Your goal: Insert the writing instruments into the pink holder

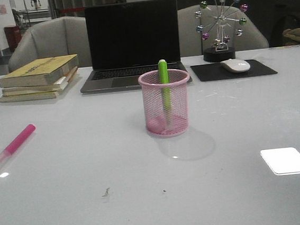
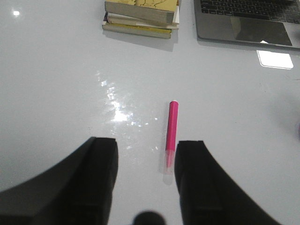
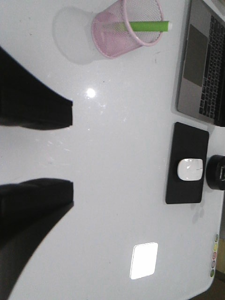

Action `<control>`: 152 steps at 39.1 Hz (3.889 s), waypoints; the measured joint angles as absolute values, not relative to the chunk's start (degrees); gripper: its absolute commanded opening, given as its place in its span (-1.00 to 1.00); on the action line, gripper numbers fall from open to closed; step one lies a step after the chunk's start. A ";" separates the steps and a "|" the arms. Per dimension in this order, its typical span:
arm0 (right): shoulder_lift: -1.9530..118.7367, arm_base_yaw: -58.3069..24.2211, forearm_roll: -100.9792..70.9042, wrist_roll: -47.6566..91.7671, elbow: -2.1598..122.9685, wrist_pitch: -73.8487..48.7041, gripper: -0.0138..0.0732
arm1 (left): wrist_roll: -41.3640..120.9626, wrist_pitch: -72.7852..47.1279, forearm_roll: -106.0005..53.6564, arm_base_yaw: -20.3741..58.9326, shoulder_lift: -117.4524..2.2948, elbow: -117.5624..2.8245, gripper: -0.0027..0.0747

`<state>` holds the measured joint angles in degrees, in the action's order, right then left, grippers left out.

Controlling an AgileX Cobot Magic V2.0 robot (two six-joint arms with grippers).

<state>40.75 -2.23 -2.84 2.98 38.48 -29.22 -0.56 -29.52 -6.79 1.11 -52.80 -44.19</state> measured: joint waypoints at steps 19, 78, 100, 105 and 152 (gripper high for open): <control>40.04 -2.23 -2.84 2.98 37.51 -29.66 0.21 | 2.71 -32.43 -6.88 6.86 -62.67 -54.89 0.03; 40.04 -2.23 -3.02 2.98 37.51 -32.44 0.21 | 2.80 -45.24 -6.88 7.83 -118.31 -87.16 0.03; 40.04 -2.23 -3.02 2.98 37.51 -32.44 0.21 | 2.82 -44.60 -8.42 7.83 -120.57 -87.41 0.02; 40.04 -2.23 -3.02 2.98 37.51 -32.44 0.21 | 2.82 -44.60 -8.56 7.83 -120.57 -87.41 -0.17; 40.04 -2.23 -3.02 2.98 37.51 -32.44 0.21 | 6.68 -57.32 -11.36 13.64 -124.59 -112.77 -0.69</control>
